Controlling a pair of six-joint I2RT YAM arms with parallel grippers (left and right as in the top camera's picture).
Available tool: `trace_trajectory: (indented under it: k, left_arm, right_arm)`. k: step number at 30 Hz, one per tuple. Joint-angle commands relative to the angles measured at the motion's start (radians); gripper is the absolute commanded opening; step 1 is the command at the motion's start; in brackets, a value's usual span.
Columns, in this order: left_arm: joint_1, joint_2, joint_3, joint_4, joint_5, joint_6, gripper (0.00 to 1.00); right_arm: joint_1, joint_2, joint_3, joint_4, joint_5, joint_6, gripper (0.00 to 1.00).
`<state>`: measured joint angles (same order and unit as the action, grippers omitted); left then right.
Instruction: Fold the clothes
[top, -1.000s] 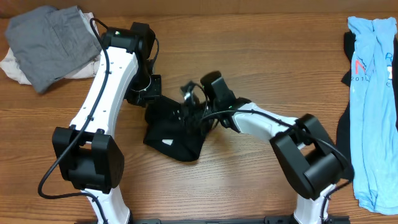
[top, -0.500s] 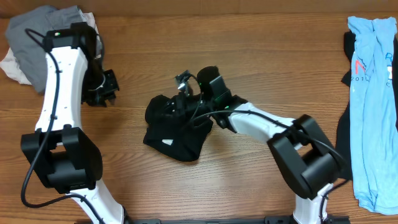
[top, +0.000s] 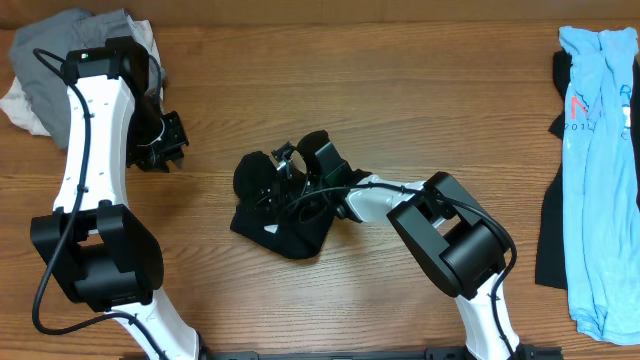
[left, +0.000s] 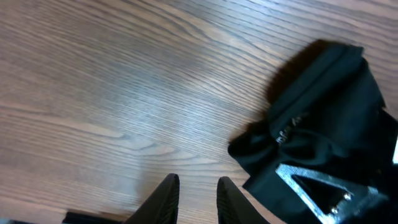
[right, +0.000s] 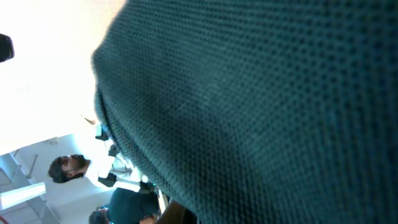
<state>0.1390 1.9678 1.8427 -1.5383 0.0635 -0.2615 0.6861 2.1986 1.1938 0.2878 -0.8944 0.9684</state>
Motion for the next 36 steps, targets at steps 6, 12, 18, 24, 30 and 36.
trace_trajectory:
  k: [6, 12, 18, 24, 30, 36]
  left_arm:
    - [-0.003, 0.006, -0.010, 0.011, 0.068, 0.113, 0.27]
    - [-0.003, 0.006, -0.123, 0.051, 0.069, 0.116, 0.67]
    - [-0.003, 0.006, -0.315, 0.144, 0.196, 0.117, 0.69]
    - [-0.043, 0.006, -0.471, 0.232, 0.348, 0.151, 0.63]
    - [-0.127, 0.006, -0.549, 0.322, 0.394, 0.132, 0.68]
    - [-0.153, 0.006, -0.555, 0.363, 0.389, 0.100, 0.84]
  right_arm:
    - [-0.086, -0.119, 0.153, -0.134, -0.005, -0.089, 0.55]
    - [-0.221, -0.328, 0.288, -0.497, 0.060, -0.266, 0.98]
    - [-0.388, -0.481, 0.369, -0.900, 0.295, -0.436, 1.00]
    - [-0.550, -0.527, 0.369, -1.095, 0.352, -0.506, 1.00]
    - [-0.624, -0.524, 0.369, -1.151, 0.356, -0.556, 1.00]
    - [-0.628, -0.523, 0.369, -1.175, 0.376, -0.607, 1.00]
